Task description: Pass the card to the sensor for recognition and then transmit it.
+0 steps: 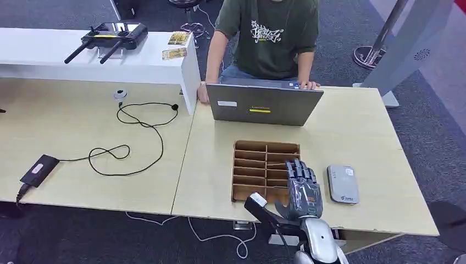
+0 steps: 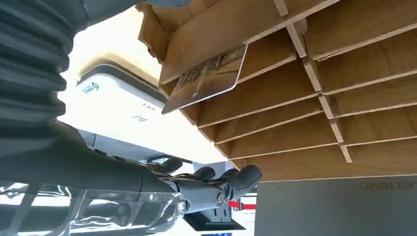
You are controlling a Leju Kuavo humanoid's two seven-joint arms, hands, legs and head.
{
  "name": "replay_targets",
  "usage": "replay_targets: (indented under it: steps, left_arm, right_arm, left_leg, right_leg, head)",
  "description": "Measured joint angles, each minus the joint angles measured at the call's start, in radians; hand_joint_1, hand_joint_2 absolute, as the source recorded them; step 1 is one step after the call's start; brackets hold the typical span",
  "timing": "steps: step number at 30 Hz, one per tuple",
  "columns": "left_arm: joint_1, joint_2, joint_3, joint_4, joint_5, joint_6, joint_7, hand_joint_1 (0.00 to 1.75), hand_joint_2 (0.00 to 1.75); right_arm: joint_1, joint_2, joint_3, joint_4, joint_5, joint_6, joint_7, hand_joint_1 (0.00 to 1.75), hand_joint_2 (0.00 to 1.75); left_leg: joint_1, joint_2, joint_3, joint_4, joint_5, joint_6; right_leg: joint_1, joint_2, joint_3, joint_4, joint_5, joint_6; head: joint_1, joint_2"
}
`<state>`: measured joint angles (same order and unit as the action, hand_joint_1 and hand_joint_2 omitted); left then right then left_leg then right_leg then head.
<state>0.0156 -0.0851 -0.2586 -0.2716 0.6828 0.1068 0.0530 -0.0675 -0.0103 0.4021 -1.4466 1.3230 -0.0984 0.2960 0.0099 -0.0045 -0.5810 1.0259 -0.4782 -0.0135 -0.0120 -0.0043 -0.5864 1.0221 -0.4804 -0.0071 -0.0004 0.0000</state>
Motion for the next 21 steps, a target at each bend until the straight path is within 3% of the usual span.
replay_targets:
  steps: [9,10,11,12,13,14,15,21]
  left_arm:
    - [0.000,0.000,0.000,0.000,0.005,0.000,0.002,0.00,0.00]
    - [0.000,0.000,0.000,0.000,0.005,0.000,0.002,0.00,0.00]
    - [0.000,0.000,0.000,0.000,0.006,0.000,0.002,0.00,0.00]
    - [0.000,0.000,0.000,0.000,0.007,0.000,0.002,0.00,0.00]
    - [0.000,0.000,0.000,0.000,0.008,0.000,0.002,0.00,0.00]
    - [0.000,0.000,0.000,0.000,0.008,0.000,0.002,0.00,0.00]
    - [0.000,0.000,0.000,0.000,0.009,0.000,0.002,0.00,0.00]
    - [0.000,0.000,0.000,0.000,0.010,0.000,0.003,0.00,0.00]
  right_arm:
    - [0.000,0.000,0.000,0.000,0.000,0.000,0.000,0.00,1.75]
    - [0.000,0.000,0.000,0.000,0.000,0.000,0.000,0.12,1.75]
    - [0.000,0.000,0.000,0.000,0.000,0.001,0.000,0.12,1.75]
    - [0.000,0.000,0.000,0.000,-0.001,0.002,0.000,0.45,1.75]
    - [0.000,0.000,0.000,0.000,-0.002,0.002,0.000,1.36,1.75]
    - [0.000,0.000,0.000,0.000,-0.002,0.003,0.000,1.54,1.75]
    - [0.000,0.000,0.000,0.000,-0.002,0.003,0.000,1.66,1.75]
    - [0.000,0.000,0.002,0.000,-0.002,0.004,0.001,1.54,1.75]
  left_leg:
    - [0.000,0.000,0.000,0.000,0.000,0.000]
    - [0.000,0.000,0.000,0.000,0.000,0.000]
    - [0.000,0.000,0.000,0.000,0.000,0.000]
    - [0.000,0.000,0.000,0.000,0.000,0.000]
    - [0.000,0.000,0.000,0.000,0.000,0.000]
    - [0.000,0.000,0.000,0.000,0.000,0.000]
    - [0.000,0.000,0.000,0.000,0.000,0.000]
    - [0.000,0.000,0.000,0.000,0.000,0.000]
  right_leg:
    - [0.000,0.000,0.000,0.000,0.000,0.000]
    - [0.000,0.000,0.000,0.000,0.000,0.000]
    - [0.000,0.000,0.000,0.000,0.000,0.000]
    - [0.000,0.000,0.000,0.000,0.000,0.000]
    - [0.000,0.000,0.000,0.000,0.000,0.000]
    - [0.000,0.000,0.000,0.000,0.000,0.000]
    - [0.000,0.000,0.000,0.000,0.000,0.000]
    - [0.000,0.000,0.000,0.000,0.000,0.000]
  head:
    - [0.000,0.000]
    - [0.000,0.000]
    - [0.000,0.000]
    - [0.000,0.000]
    - [0.000,0.000]
    - [0.000,0.000]
    - [0.000,0.000]
    - [0.000,0.000]
